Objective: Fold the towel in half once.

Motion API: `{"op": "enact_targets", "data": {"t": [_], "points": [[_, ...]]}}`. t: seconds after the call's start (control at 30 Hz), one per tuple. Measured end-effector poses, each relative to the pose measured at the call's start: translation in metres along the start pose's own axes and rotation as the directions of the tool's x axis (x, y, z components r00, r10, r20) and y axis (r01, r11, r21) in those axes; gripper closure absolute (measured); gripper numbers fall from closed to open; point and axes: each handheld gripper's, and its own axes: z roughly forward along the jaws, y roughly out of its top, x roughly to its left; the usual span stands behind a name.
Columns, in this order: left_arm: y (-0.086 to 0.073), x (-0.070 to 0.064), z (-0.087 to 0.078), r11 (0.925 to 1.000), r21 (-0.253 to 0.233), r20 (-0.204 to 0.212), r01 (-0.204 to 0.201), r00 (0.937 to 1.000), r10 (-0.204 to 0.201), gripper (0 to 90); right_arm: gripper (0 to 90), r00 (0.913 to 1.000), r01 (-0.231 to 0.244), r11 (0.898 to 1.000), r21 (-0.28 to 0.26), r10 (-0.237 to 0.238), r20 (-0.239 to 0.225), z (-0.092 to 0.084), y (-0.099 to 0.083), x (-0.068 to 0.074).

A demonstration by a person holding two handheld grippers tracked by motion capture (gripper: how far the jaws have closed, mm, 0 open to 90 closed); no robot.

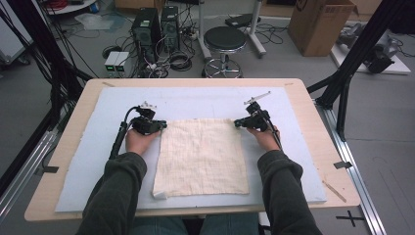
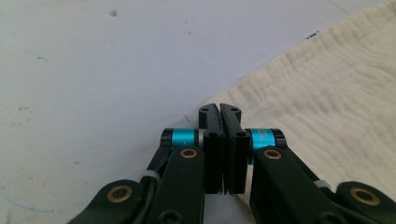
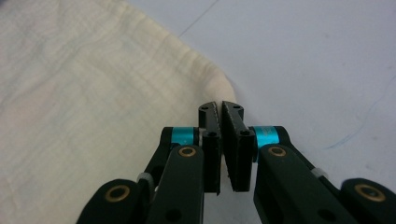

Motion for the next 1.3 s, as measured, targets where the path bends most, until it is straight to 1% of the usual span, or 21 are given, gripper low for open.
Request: {"op": "enact_targets", "data": {"t": [0.1,0.13,0.2,0.23,0.33,0.37,0.4,0.43,0.47,0.57,0.6,0.63,0.7,0.73,0.83,0.9,1.03,1.1,1.17,1.27,1.3], "points": [[0.003,0.001,-0.003,0.9999,-0.007,0.003,0.009,1.0,-0.009,87.8,86.2,1.0,0.001,1.0,-0.013,-0.001,0.002,-0.004,0.004,0.0],[0.005,0.001,-0.004,0.9999,-0.009,0.005,0.007,1.0,-0.007,87.9,86.2,1.0,-0.004,1.0,-0.016,0.004,0.003,-0.006,0.005,0.001],[0.008,0.003,-0.007,0.9998,-0.017,0.005,0.006,1.0,-0.006,87.9,86.3,1.0,0.003,1.0,-0.031,-0.003,0.005,-0.008,0.008,0.001],[0.01,0.003,-0.009,0.9994,-0.031,0.006,0.018,0.9998,-0.018,87.9,86.3,1.0,0.001,0.999,-0.033,-0.001,0.004,-0.009,0.009,0.001],[0.017,0.005,-0.015,0.9984,-0.054,0.01,0.016,0.9998,-0.015,88.0,86.3,1.0,0.006,0.999,-0.043,-0.006,-0.002,-0.011,0.014,0.003],[0.019,0.005,-0.016,0.9974,-0.068,0.015,0.022,0.9997,-0.021,88.0,86.3,0.9999,0.014,0.999,-0.041,-0.014,-0.005,-0.012,0.016,0.004],[0.022,0.005,-0.018,0.9976,-0.066,0.015,0.02,0.9997,-0.019,88.0,86.3,0.9997,0.022,0.999,-0.039,-0.022,-0.004,-0.012,0.018,0.005],[0.023,0.005,-0.019,0.997,-0.076,0.014,0.017,0.9998,-0.016,87.9,86.3,0.9997,0.023,0.999,-0.039,-0.023,-0.004,-0.013,0.02,0.006],[0.024,0.006,-0.021,0.9957,-0.089,0.012,0.024,0.9997,-0.023,87.9,86.3,0.9995,0.031,0.998,-0.049,-0.031,0.001,-0.014,0.021,0.006],[0.024,0.01,-0.026,0.9943,-0.1,0.014,0.036,0.9993,-0.035,88.0,86.3,0.9995,0.03,0.998,-0.047,-0.03,0.007,-0.019,0.024,0.005],[0.025,0.011,-0.027,0.994,-0.103,0.017,0.037,0.9992,-0.036,88.0,86.3,0.9995,0.029,0.998,-0.059,-0.028,0.012,-0.021,0.025,0.005],[0.025,0.012,-0.029,0.9931,-0.11,0.021,0.04,0.999,-0.038,88.0,86.3,0.9997,0.023,0.997,-0.076,-0.022,0.008,-0.024,0.026,0.004],[0.025,0.012,-0.031,0.9899,-0.129,0.042,0.058,0.9977,-0.053,88.0,86.3,0.9999,0.014,0.995,-0.098,-0.014,0.002,-0.029,0.026,0.003],[0.025,0.011,-0.031,0.9909,-0.125,0.042,0.048,0.9982,-0.043,87.9,86.3,0.9999,0.011,0.995,-0.102,-0.012,-0.003,-0.03,0.026,0.003],[0.025,0.008,-0.031,0.9927,-0.113,0.057,0.041,0.9978,-0.034,88.0,86.3,0.9998,0.009,0.996,-0.088,-0.011,-0.016,-0.03,0.024,0.003],[0.024,0.006,-0.031,0.9944,-0.102,0.063,0.028,0.9978,-0.022,87.9,86.3,0.9996,0.011,0.995,-0.1,-0.014,-0.024,-0.03,0.023,0.005],[0.025,0.001,-0.035,0.9945,-0.103,0.072,0.015,0.9973,-0.008,88.0,86.3,0.9991,0.003,0.995,-0.104,-0.008,-0.041,-0.033,0.017,0.005],[0.025,-0.002,-0.038,0.9947,-0.103,0.08,0.008,0.9968,0.0,87.9,86.3,0.9986,0.009,0.995,-0.1,-0.014,-0.05,-0.034,0.015,0.007],[0.025,-0.005,-0.04,0.9954,-0.096,0.084,-0.007,0.9964,0.015,87.9,86.3,0.998,0.013,0.994,-0.109,-0.02,-0.06,-0.035,0.013,0.009],[0.023,-0.007,-0.044,0.9941,-0.108,0.081,-0.013,0.9965,0.022,87.9,86.3,0.9976,0.017,0.993,-0.116,-0.024,-0.065,-0.037,0.01,0.011],[0.021,-0.007,-0.044,0.9938,-0.111,0.084,-0.003,0.9964,0.012,87.9,86.3,0.9974,0.022,0.992,-0.121,-0.03,-0.065,-0.038,0.009,0.011]]}}
